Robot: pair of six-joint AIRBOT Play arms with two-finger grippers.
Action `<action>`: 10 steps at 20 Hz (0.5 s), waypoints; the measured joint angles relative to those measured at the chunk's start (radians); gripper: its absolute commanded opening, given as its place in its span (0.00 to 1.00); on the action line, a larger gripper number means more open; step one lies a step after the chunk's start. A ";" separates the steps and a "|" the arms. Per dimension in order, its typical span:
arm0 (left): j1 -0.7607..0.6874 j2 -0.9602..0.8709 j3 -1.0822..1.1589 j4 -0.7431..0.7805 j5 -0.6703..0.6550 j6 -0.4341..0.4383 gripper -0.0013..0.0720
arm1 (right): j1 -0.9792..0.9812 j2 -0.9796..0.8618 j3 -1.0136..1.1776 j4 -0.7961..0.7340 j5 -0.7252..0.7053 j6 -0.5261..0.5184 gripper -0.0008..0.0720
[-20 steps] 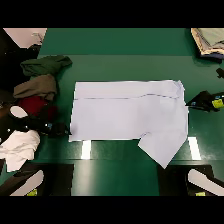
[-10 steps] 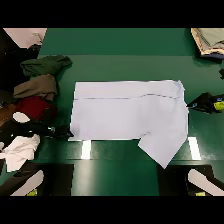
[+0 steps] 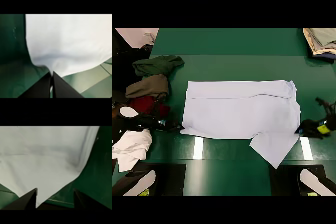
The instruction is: Fold the shirts.
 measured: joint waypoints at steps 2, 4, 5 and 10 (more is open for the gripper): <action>0.000 0.000 0.014 0.000 0.002 0.000 0.05 | 0.000 0.026 -0.076 -0.021 -0.011 0.010 0.61; 0.000 0.000 0.021 -0.001 0.005 0.001 0.05 | 0.000 0.050 -0.141 -0.033 -0.030 0.023 0.60; 0.000 0.000 0.023 -0.001 0.008 0.001 0.05 | 0.000 0.058 -0.171 -0.032 -0.046 0.030 0.60; 0.000 0.000 0.027 -0.001 0.016 0.000 0.05 | 0.004 0.041 -0.252 0.064 -0.118 0.047 0.26</action>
